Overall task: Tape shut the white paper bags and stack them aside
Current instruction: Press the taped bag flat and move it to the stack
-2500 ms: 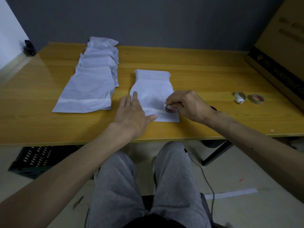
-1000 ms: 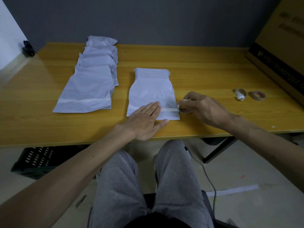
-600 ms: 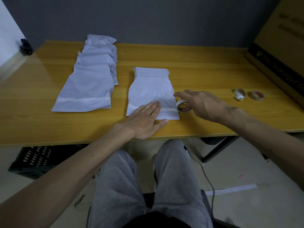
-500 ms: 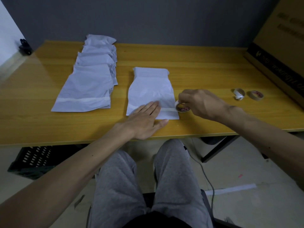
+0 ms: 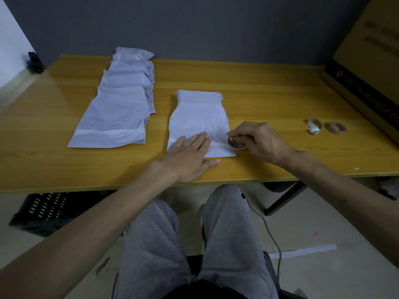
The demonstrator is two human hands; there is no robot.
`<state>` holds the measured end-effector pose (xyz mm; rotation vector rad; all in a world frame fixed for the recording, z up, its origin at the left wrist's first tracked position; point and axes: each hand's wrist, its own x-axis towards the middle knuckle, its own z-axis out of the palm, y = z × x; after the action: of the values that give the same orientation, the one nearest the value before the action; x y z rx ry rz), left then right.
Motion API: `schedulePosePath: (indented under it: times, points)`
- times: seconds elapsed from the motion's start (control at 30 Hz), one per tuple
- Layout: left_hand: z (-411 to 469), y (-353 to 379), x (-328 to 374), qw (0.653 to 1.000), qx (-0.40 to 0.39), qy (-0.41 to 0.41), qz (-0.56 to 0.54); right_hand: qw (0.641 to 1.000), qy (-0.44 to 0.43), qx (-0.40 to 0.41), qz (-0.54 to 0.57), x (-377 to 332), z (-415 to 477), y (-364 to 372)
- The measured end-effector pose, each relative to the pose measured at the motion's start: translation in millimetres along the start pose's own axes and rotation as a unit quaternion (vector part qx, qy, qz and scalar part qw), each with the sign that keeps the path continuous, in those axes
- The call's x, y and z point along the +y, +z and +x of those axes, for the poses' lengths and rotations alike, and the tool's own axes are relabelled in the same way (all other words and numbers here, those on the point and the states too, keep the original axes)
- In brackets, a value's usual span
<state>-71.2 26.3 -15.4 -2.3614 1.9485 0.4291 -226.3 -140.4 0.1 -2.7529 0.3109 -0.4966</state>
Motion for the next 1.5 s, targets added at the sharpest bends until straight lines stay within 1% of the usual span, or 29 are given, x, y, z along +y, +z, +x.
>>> schedulePosePath:
  times: [0.07, 0.13, 0.2, 0.3, 0.37, 0.43, 0.5, 0.53, 0.6, 0.7, 0.8, 1.03, 1.23, 1.37, 1.5]
  points:
    - [0, -4, 2, 1.0, 0.015, -0.007, -0.014, 1.0, 0.023, 0.009, 0.013, -2, -1, 2]
    - [1, -7, 5, 1.0, 0.026, -0.011, 0.003, 0.999, 0.04, 0.017, 0.024, -3, -2, 3]
    - [3, -10, 9, 0.999, 0.015, -0.018, 0.021, 0.998, 0.047, 0.022, 0.026, -4, -3, 4]
    - [5, -17, 11, 0.996, -0.007, -0.067, 0.058, 0.998, 0.06, 0.024, 0.025, -5, -3, 4]
    - [6, -21, 14, 0.994, 0.007, -0.075, 0.077, 0.995, 0.092, 0.022, 0.035, -4, -3, 3]
    - [7, -20, 24, 0.997, 0.043, -0.04, 0.047, 0.993, 0.101, 0.03, 0.047, -4, -3, 1]
    - [9, -15, 36, 0.999, 0.037, 0.0, -0.025, 0.993, 0.101, 0.046, 0.05, -3, -2, 3]
    - [10, -11, 40, 0.998, 0.029, 0.01, -0.058, 0.992, 0.105, 0.05, 0.052, -3, -2, 3]
    - [10, -3, 41, 0.995, 0.041, 0.016, -0.095, 0.991, 0.11, 0.048, 0.062, -3, -2, 4]
    - [9, 5, 35, 0.989, 0.064, 0.036, -0.128, 0.99, 0.113, 0.054, 0.064, -3, -8, 8]
    - [6, 13, 32, 0.993, 0.052, 0.045, -0.098, 0.984, 0.127, 0.091, 0.086, -5, -15, 14]
    - [8, 13, 30, 0.997, 0.028, 0.039, -0.054, 0.988, 0.106, 0.093, 0.064, -2, -21, 16]
    - [9, 16, 32, 0.998, 0.033, 0.034, -0.05, 0.994, 0.078, 0.079, 0.018, 4, -21, 13]
    - [11, 14, 32, 0.998, 0.019, 0.034, -0.057, 0.996, 0.061, 0.067, 0.0, 7, -22, 11]
    - [10, 15, 32, 0.998, 0.02, 0.033, -0.054, 0.996, 0.047, 0.073, -0.01, 8, -25, 9]
